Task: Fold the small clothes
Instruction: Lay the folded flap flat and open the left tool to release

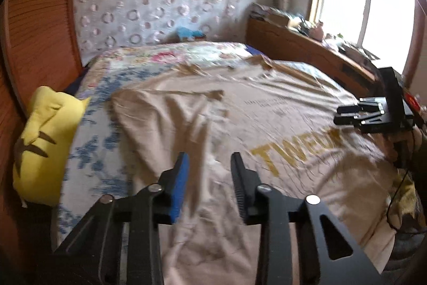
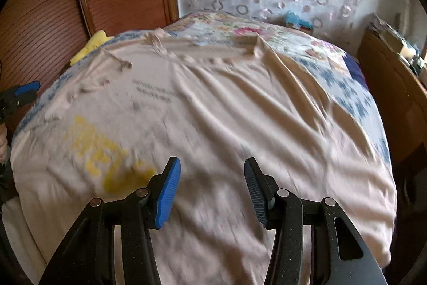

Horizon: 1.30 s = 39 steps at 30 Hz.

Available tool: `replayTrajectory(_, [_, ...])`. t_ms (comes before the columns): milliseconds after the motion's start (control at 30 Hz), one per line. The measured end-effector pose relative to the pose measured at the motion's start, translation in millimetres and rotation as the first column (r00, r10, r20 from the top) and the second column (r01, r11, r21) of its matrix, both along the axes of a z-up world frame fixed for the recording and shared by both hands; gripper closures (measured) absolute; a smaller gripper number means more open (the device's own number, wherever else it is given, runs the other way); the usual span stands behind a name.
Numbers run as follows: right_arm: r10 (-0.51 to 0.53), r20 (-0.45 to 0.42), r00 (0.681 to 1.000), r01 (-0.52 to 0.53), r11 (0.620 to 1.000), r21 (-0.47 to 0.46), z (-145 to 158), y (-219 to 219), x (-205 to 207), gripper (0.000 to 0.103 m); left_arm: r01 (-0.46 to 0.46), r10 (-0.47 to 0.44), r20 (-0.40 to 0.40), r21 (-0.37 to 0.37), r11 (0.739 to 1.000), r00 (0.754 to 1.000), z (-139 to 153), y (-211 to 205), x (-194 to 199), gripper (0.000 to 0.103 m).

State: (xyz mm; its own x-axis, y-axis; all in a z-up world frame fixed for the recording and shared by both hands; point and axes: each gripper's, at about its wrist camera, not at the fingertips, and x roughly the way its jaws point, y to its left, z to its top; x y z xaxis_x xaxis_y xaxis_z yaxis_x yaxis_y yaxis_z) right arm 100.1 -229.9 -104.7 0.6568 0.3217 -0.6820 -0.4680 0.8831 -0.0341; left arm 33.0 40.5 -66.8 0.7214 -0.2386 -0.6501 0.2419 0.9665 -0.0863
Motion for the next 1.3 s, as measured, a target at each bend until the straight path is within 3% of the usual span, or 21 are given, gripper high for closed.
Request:
replayTrajectory(367, [-0.014,0.004,1.000,0.014,1.000,-0.007,1.2,-12.4,-24.2,0.051,0.028,-0.018,-0.119,0.080,0.996,0.993,-22.5,-22.0,18.2,0.077])
replayTrajectory(500, [-0.015,0.003,1.000,0.015,1.000,-0.005,1.9,-12.2,-24.6,0.050,0.028,-0.012,-0.119,0.128,0.991,0.993,-24.2,-26.7,19.7,0.077])
replayTrajectory(600, [-0.015,0.004,1.000,0.015,1.000,-0.006,1.1,-13.9,-25.4,0.050,0.025,-0.007,-0.106,0.167,0.986,0.994,-24.2,-28.9,18.8,0.090])
replayTrajectory(667, [-0.015,0.002,1.000,0.015,1.000,-0.005,1.5,-13.2,-21.0,0.050,0.030,-0.014,-0.103,0.156,0.987,0.995,-22.4,-27.7,17.8,0.096])
replayTrajectory(800, [-0.015,0.001,1.000,0.015,1.000,-0.005,1.6,-13.5,-18.0,0.049,0.035,-0.029,-0.051,0.117,0.993,0.998,-6.4,-25.2,7.3,0.096])
replayTrajectory(1033, [-0.015,-0.001,1.000,0.015,1.000,-0.006,2.1,-12.0,-12.8,0.049,0.057,-0.055,-0.027,0.060,0.997,0.998,10.3,-26.6,-4.2,0.096])
replayTrajectory(1167, [-0.016,0.000,1.000,0.016,1.000,-0.007,1.9,-13.3,-14.3,0.048,0.035,-0.034,-0.020,0.056,0.998,0.999,13.3,-23.4,-2.3,0.088])
replayTrajectory(1233, [-0.014,-0.001,1.000,0.014,1.000,-0.006,1.9,-12.4,-13.3,0.047,0.014,-0.013,-0.010,0.064,0.998,1.000,14.0,-19.6,0.0,0.069])
replayTrajectory(1300, [-0.010,-0.004,1.000,0.010,1.000,-0.006,2.1,-10.8,-5.0,0.046,-0.005,0.005,0.000,0.046,0.999,1.000,14.9,-11.9,1.7,0.062])
